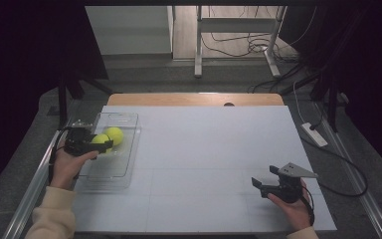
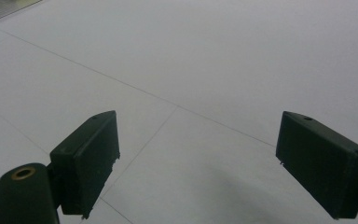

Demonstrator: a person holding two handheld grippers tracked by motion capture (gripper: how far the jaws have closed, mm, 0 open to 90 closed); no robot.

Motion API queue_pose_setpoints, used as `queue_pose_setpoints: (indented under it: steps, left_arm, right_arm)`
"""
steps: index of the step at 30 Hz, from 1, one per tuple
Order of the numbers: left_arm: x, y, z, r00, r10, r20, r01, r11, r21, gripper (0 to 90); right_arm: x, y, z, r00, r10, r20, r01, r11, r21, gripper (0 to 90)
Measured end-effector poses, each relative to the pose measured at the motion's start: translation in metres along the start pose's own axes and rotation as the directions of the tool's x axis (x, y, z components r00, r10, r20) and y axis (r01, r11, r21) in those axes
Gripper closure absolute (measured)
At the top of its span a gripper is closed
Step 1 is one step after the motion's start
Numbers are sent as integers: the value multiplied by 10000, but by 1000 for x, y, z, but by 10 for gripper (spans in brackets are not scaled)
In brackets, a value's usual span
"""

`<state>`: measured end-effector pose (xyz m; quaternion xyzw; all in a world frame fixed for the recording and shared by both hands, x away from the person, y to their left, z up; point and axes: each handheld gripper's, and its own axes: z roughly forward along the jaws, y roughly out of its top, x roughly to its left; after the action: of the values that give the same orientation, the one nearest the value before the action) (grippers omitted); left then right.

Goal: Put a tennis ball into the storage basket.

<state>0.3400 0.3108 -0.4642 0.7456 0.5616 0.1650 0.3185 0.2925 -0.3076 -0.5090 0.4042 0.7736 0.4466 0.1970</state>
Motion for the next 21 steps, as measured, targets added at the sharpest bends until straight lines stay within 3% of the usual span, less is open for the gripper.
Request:
queue_pose_setpoints:
  steps: [7,21]
  left_arm:
    - [-1,-2,4,9997,137,-215,-129,9991,393,276]
    - [-2,-1,4,9995,163,-270,-153,9992,375,274]
  right_arm:
    - [0,0,0,10000,1,-5,-1,10000,-2,132]
    - [0,0,0,10000,-4,16,4,10000,14,132]
